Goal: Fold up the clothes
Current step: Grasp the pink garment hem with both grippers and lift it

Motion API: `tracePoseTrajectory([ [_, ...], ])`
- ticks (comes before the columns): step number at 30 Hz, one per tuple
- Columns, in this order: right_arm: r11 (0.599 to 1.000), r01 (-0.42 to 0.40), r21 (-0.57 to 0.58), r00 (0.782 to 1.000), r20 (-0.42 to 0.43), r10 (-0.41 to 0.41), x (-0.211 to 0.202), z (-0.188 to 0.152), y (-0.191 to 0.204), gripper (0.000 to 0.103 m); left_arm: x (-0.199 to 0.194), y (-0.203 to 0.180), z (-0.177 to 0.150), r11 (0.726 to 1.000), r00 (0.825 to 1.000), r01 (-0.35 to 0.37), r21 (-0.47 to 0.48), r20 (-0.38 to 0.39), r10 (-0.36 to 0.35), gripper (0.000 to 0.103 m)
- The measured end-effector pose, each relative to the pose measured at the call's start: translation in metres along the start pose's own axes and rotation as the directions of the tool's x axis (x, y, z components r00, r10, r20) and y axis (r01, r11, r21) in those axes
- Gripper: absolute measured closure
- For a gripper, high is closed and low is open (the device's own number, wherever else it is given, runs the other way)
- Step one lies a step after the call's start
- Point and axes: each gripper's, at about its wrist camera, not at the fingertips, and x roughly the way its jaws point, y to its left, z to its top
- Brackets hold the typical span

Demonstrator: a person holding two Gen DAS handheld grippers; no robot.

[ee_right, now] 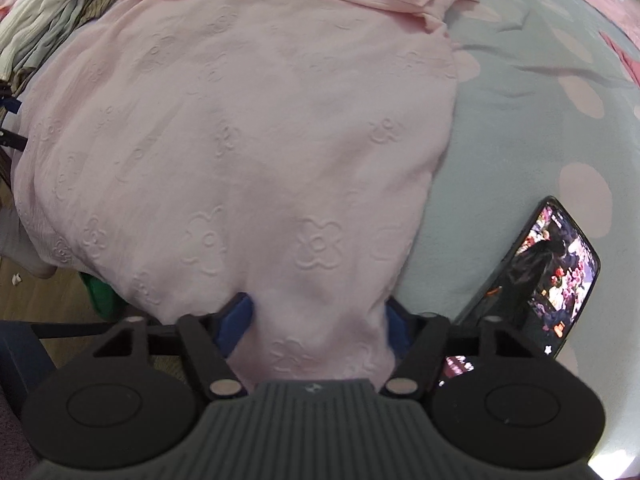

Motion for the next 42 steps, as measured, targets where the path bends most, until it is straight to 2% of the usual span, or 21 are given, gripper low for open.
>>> tracePoseTrajectory([
  [1, 1.000, 0.014, -0.008, 1.000, 0.002, -0.014, -0.001, 0.001, 0.007, 0.067, 0.000, -0.004, 0.000, 1.000, 1.000, -0.008, 0.020, -0.002, 0.008, 0.060],
  [3, 0.998, 0.060, -0.026, 0.998, 0.005, -0.060, -0.003, 0.002, 0.020, 0.076, 0.001, -0.013, 0.001, 0.998, 1.000, -0.022, 0.061, -0.007, 0.023, 0.072],
  [5, 0.996, 0.092, -0.006, 0.996, 0.009, -0.092, -0.004, 0.005, 0.029, 0.094, 0.000, -0.017, 0.002, 0.997, 1.000, -0.025, 0.075, -0.006, 0.026, 0.082],
  [7, 0.995, 0.098, 0.023, 0.995, 0.021, -0.099, -0.009, 0.009, 0.032, 0.096, -0.002, -0.020, 0.005, 0.997, 1.000, -0.013, 0.079, -0.001, 0.013, 0.095],
  [9, 0.996, 0.064, 0.057, 0.997, 0.048, -0.067, -0.018, 0.013, 0.027, 0.097, -0.007, -0.018, 0.008, 0.998, 1.000, 0.020, 0.062, 0.005, -0.020, 0.099],
  [12, 0.994, 0.012, 0.106, 0.996, 0.090, -0.021, -0.032, 0.019, 0.020, 0.097, -0.021, -0.010, 0.015, 0.996, 0.994, 0.095, 0.002, 0.050, -0.095, 0.100],
  [15, 0.987, -0.042, 0.154, 0.990, 0.143, 0.020, -0.047, 0.026, 0.010, 0.097, -0.041, -0.003, 0.027, 0.988, 0.981, 0.150, -0.043, 0.127, -0.144, 0.101],
  [20, 0.962, -0.119, 0.246, 0.957, 0.285, 0.045, -0.087, 0.041, -0.026, 0.097, -0.080, 0.019, 0.048, 0.974, 0.950, 0.194, -0.115, 0.271, -0.157, 0.101],
  [24, 0.942, -0.146, 0.302, 0.927, 0.375, 0.023, -0.114, 0.061, -0.054, 0.097, -0.107, 0.048, 0.067, 0.962, 0.922, 0.208, -0.176, 0.363, -0.133, 0.101],
  [26, 0.938, -0.151, 0.311, 0.913, 0.408, 0.012, -0.124, 0.073, -0.067, 0.097, -0.116, 0.061, 0.079, 0.962, 0.915, 0.199, -0.188, 0.386, -0.113, 0.101],
  [31, 0.958, -0.112, 0.262, 0.884, 0.466, -0.024, -0.131, 0.119, -0.081, 0.097, -0.129, 0.085, 0.114, 0.975, 0.908, 0.143, -0.172, 0.416, -0.060, 0.101],
  [37, 0.968, -0.057, 0.243, 0.856, 0.511, -0.078, -0.121, 0.184, -0.094, 0.097, -0.123, 0.122, 0.161, 0.974, 0.898, 0.081, -0.213, 0.440, 0.022, 0.101],
  [42, 0.962, -0.014, 0.273, 0.853, 0.505, -0.131, -0.091, 0.231, -0.107, 0.097, -0.097, 0.158, 0.198, 0.951, 0.889, 0.046, -0.305, 0.447, 0.101, 0.101],
])
